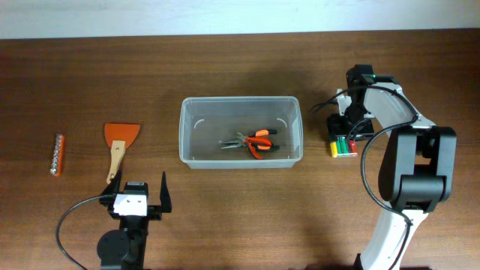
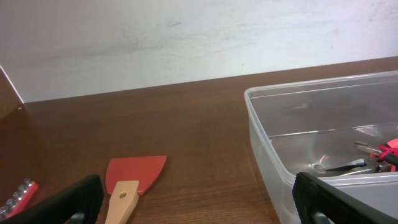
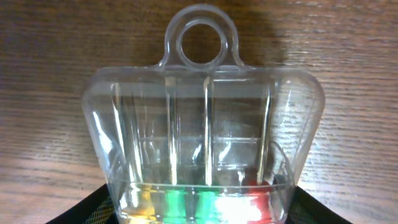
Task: Pack container
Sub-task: 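Lift the screwdriver pack and carry it left into the container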
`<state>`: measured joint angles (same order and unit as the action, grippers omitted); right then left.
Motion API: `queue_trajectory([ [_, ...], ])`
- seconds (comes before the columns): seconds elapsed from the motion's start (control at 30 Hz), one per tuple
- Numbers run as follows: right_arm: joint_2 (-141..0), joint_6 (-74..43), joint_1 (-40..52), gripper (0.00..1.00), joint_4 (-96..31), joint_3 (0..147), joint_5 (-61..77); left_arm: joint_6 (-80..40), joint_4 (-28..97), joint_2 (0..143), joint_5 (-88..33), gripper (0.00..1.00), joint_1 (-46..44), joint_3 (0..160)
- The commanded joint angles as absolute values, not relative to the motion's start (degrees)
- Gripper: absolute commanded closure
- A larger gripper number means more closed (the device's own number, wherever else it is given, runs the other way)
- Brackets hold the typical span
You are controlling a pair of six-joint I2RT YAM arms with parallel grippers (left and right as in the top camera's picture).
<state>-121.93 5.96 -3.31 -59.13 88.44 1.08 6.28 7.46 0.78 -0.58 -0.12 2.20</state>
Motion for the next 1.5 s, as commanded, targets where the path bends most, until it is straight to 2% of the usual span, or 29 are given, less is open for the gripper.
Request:
queue_trajectory([
  [0.0, -122.58, 5.72, -3.01, 0.34, -60.38, 92.53, 0.58, 6.98, 7.44, 0.30, -0.19, 0.01, 0.19, 1.85],
  [0.2, -122.58, 5.72, -3.01, 0.41, -64.60, 99.70, 0.58, 6.98, 7.44, 0.30, -0.19, 0.01, 0.16, 1.85],
  [0.7, -122.39, 5.76, -1.61, 0.41, -77.87, 117.73, 0.99, 6.98, 7.44, 0.30, -0.19, 0.01, 0.16, 1.85],
  [0.87, -121.32, 7.40, 3.27, 0.41, -82.78, 123.50, 0.95, 6.98, 7.44, 0.30, -0.19, 0.01, 0.16, 1.85],
  [1.13, -117.71, 12.97, 14.96, 0.41, -85.67, 124.42, 0.82, 6.98, 7.44, 0.30, -0.19, 0.01, 0.19, 1.85],
  [1.47, -117.64, 19.73, 27.92, 0.41, -81.12, 124.01, 1.45, 6.98, 7.44, 0.30, -0.19, 0.01, 0.16, 1.85],
])
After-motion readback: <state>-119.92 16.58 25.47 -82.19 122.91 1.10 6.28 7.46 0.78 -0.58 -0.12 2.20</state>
